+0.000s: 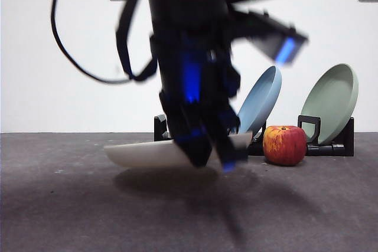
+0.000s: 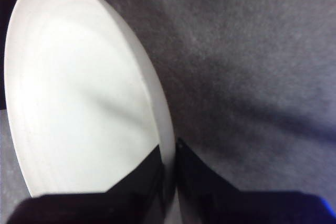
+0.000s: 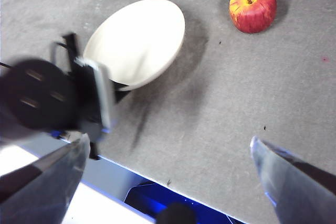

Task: Take the yellow plate from the plate rack,put the plate on the table,take the apple from the table,put the apple in the plate

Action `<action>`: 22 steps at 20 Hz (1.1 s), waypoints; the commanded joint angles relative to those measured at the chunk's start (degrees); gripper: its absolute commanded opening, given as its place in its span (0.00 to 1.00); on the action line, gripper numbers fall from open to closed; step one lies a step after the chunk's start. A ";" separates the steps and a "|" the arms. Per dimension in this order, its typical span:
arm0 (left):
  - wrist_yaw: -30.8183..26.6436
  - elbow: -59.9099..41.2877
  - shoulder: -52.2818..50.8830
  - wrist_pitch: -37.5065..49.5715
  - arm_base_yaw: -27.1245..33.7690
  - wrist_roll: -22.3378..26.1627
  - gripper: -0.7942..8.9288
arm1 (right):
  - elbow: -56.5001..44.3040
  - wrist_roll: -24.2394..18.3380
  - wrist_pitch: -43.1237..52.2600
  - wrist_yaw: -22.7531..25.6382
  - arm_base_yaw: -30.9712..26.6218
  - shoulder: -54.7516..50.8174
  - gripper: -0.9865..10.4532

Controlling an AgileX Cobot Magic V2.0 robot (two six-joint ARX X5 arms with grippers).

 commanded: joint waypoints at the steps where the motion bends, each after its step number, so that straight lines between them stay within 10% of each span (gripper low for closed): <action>1: -2.19 -0.28 1.75 2.10 -0.57 0.35 0.07 | 0.22 0.37 0.35 -0.04 0.13 -0.04 0.63; 22: 9.18 6.34 0.11 -7.74 -0.90 -7.39 0.28 | 0.22 0.83 1.46 0.02 0.13 0.44 0.64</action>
